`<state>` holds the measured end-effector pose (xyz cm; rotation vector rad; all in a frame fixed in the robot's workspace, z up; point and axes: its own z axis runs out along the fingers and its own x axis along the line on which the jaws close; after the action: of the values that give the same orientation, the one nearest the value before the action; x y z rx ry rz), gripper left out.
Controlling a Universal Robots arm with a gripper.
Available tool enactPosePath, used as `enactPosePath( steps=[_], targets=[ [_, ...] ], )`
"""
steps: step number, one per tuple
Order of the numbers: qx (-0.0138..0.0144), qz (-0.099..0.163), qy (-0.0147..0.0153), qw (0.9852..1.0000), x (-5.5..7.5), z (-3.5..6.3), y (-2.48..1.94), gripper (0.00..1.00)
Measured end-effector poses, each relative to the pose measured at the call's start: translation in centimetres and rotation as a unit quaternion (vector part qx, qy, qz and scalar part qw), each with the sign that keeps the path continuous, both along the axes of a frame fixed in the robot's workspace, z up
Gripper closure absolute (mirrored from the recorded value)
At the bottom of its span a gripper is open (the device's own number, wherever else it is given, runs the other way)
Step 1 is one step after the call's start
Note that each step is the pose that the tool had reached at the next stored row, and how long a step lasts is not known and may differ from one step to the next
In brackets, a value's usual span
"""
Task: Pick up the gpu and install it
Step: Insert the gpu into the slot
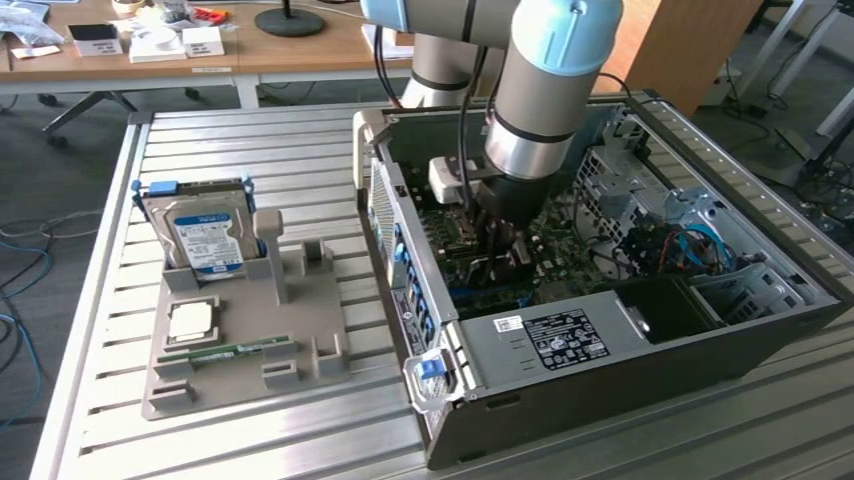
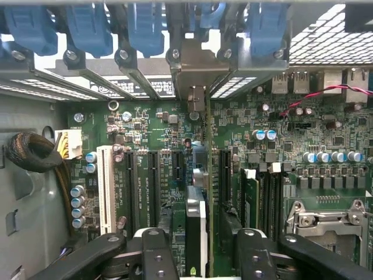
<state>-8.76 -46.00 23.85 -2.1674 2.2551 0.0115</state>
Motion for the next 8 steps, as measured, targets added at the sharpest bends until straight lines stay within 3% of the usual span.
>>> enactPosePath(
  steps=[8],
  targets=[
    [0.0000, 0.000, 0.0000, 1.0000, 0.0, 1.25, 0.00, 0.54]
  ],
)
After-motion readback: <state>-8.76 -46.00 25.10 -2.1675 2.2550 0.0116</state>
